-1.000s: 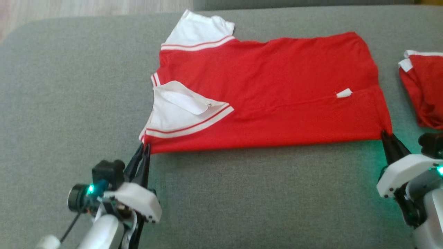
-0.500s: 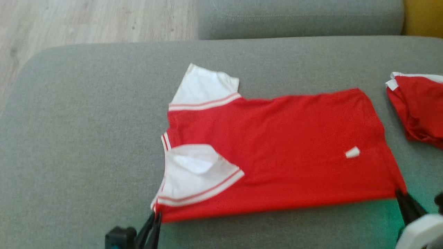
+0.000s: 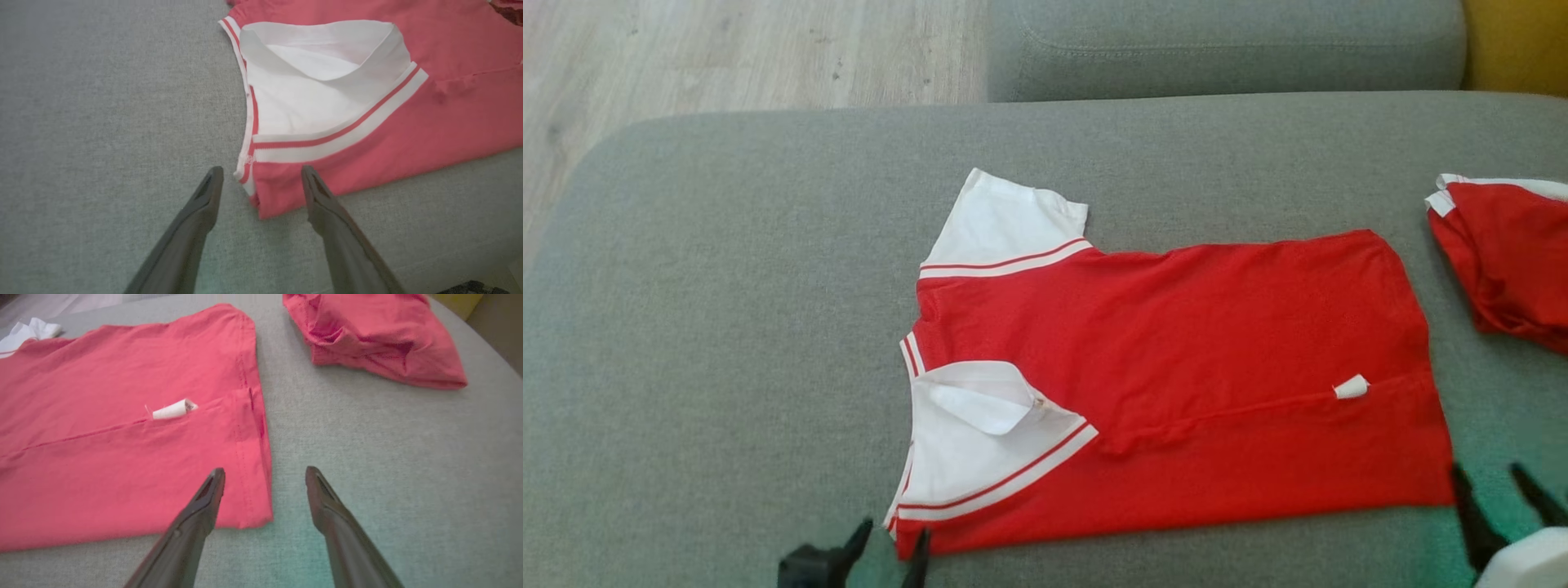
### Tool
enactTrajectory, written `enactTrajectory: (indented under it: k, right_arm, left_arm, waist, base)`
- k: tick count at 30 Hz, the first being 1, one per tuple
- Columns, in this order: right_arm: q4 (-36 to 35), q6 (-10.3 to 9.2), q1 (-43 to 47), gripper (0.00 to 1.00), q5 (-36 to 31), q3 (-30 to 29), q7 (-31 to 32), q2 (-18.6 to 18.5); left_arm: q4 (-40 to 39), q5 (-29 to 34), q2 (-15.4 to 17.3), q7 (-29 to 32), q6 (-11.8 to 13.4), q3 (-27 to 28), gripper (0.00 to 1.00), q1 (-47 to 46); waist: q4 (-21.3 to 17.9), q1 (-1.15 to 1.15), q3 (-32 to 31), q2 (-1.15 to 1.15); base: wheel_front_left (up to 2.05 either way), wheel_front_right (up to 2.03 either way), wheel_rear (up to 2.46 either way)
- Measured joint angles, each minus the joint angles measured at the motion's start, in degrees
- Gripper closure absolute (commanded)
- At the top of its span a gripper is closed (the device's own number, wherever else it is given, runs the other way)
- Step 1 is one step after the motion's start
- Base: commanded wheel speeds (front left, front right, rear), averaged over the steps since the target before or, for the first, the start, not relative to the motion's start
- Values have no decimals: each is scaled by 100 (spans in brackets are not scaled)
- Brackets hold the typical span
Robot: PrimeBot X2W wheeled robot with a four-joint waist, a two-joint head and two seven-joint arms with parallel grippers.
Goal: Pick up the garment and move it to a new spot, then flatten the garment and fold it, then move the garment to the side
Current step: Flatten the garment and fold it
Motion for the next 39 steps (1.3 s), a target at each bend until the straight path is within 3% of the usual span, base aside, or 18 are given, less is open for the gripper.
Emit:
enactTrajectory:
  k: [5,11,12,13,15,19,27,39]
  right_arm:
    - [-348,0,-5,0,-83,-226,-140,98]
    - [-565,0,-196,0,-100,-226,-224,225]
    - [-615,1,-355,0,-100,-189,-227,213]
    - [-615,1,-355,0,-100,-189,-227,213]
    - [-662,0,-552,0,-99,-89,-235,191]
    - [-648,0,-1132,0,-98,169,-327,141]
    - [-372,0,-1617,0,-99,569,-587,159]
    - [31,0,-1873,0,-99,779,-881,192]
  left_arm:
    - [-312,118,210,182,-111,5,0,-519]
    - [-456,182,441,686,-645,69,0,-2090]
    - [-225,-89,370,1045,-946,153,0,-2994]
    - [-225,-89,370,1045,-946,153,0,-2994]
    - [271,-126,375,1415,-1247,158,0,-3895]
    - [1705,-571,285,2382,-1571,22,0,-5596]
    - [3353,-914,165,2814,-1631,-432,0,-6987]
    - [4359,-1407,445,2778,-1671,-1176,0,-7485]
  waist:
    - [9,0,67,0]
    - [-8,1,298,0]
    - [-26,1,446,0]
    - [-26,1,446,0]
    - [-63,1,610,0]
    - [-262,2,1060,0]
    - [-798,2,1688,0]
    - [-1355,1,2246,0]
  base:
    - [0,0,0]
    - [0,0,0]
    - [0,0,0]
    - [0,0,0]
    - [0,0,0]
    - [0,0,0]
    - [0,0,0]
    - [0,0,0]
